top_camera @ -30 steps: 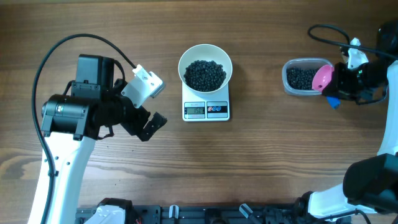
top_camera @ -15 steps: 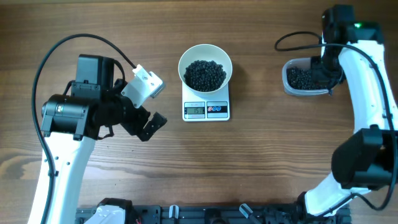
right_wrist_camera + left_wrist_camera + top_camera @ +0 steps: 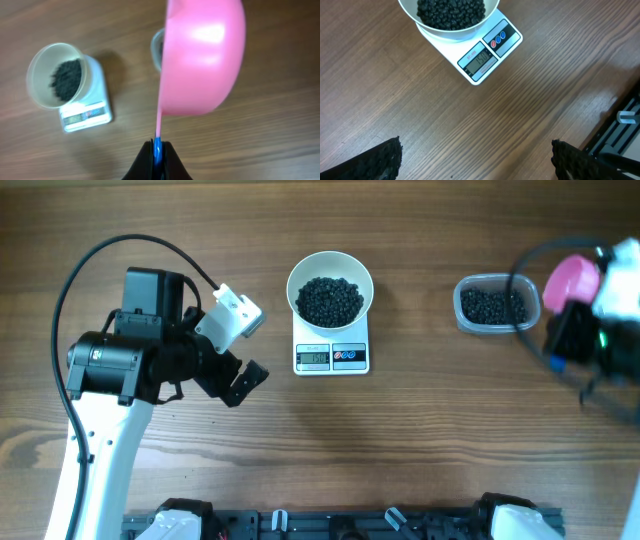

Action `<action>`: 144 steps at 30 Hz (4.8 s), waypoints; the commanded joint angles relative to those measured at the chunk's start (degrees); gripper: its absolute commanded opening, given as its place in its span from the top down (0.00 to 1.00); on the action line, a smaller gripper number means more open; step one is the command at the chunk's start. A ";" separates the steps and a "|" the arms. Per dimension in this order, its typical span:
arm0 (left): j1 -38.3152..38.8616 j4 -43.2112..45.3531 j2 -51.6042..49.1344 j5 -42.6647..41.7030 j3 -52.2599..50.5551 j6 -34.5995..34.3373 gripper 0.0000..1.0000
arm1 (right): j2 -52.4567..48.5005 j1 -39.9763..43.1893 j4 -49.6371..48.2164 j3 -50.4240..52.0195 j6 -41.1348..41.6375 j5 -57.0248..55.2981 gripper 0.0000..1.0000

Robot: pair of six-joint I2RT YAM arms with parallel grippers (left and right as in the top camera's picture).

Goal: Scoop item into bowl and weigh 150g on scale

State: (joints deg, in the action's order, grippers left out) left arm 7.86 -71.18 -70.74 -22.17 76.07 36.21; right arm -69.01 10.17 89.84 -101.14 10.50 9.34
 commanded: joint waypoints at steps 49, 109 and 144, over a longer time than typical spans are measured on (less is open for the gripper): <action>-0.26 0.04 0.44 -0.04 -0.17 1.07 0.00 | 37.64 -0.46 -63.21 56.48 30.34 24.52 0.00; -0.35 -1.88 1.09 -0.35 -0.42 -0.96 0.00 | 68.81 -15.19 -89.99 100.85 -11.98 -4.85 0.00; -0.61 68.46 70.60 20.31 -72.98 -47.43 0.00 | 68.81 -15.19 -89.99 100.85 -11.98 -4.85 0.00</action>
State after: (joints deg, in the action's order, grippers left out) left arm 7.81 -3.27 -0.78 -3.68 5.32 -10.66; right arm -0.78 -4.84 -0.03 -0.45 -0.78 5.28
